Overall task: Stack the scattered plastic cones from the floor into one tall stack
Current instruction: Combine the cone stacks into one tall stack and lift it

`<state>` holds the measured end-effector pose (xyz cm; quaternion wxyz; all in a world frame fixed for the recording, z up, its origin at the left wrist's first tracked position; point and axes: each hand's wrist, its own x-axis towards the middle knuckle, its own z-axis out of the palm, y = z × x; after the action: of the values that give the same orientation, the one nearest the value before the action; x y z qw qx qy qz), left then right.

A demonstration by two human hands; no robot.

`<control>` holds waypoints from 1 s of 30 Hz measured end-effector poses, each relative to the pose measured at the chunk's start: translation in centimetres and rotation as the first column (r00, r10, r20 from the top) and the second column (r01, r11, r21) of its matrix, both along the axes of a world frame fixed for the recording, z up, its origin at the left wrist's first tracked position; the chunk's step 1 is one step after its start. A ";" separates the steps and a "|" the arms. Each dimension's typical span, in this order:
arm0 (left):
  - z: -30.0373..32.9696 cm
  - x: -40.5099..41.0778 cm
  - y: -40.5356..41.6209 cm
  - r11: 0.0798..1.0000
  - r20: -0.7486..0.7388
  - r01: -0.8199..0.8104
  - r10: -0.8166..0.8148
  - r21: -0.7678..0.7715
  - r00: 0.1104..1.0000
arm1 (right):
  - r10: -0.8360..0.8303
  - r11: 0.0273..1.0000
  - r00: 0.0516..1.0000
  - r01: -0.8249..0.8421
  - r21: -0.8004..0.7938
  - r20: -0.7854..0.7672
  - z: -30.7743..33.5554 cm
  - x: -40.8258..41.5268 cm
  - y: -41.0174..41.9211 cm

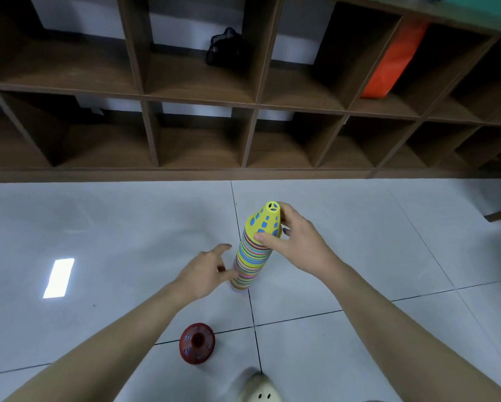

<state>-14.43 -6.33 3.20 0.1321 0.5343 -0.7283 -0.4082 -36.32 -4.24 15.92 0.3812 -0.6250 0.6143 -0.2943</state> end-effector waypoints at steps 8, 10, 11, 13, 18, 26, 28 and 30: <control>1.7 4.4 0.9 1.000 -0.030 0.009 -0.009 -0.005 0.999 | -0.120 0.983 0.993 0.121 -0.136 0.014 2.5 -0.9 2.0; 2.1 5.2 1.2 1.000 -0.041 -0.002 0.003 0.015 0.999 | -0.196 0.934 0.980 0.200 -0.296 0.044 3.5 -0.4 3.3; 2.1 5.8 1.5 1.000 -0.041 -0.002 0.004 0.031 0.999 | -0.211 0.904 0.975 0.224 -0.364 0.073 3.9 0.1 4.2; 1.8 7.1 2.4 0.998 -0.034 -0.005 0.007 0.064 0.999 | -0.126 0.895 0.988 0.152 -0.420 0.090 4.2 1.2 5.7; -0.7 9.9 4.8 0.988 0.037 -0.042 0.037 0.146 0.999 | 0.250 0.922 0.966 -0.260 -0.286 -0.074 1.2 4.1 7.7; -4.4 11.9 5.9 0.976 0.153 0.051 -0.084 0.210 0.985 | 0.575 0.807 0.761 -0.588 0.057 -0.300 -8.9 9.5 9.5; -5.6 12.4 6.3 0.962 0.176 0.048 -0.099 0.270 0.979 | 0.595 0.793 0.730 -0.601 0.098 -0.336 -11.4 10.6 10.2; -7.0 12.7 6.7 0.942 0.184 0.032 -0.099 0.334 0.978 | 0.581 0.809 0.750 -0.573 0.126 -0.317 -13.6 11.2 10.7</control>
<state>-1.73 0.40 -3.77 -0.0459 0.5623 -0.6766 -0.4732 -25.10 6.45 2.36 0.3476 -0.8210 0.4508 -0.0431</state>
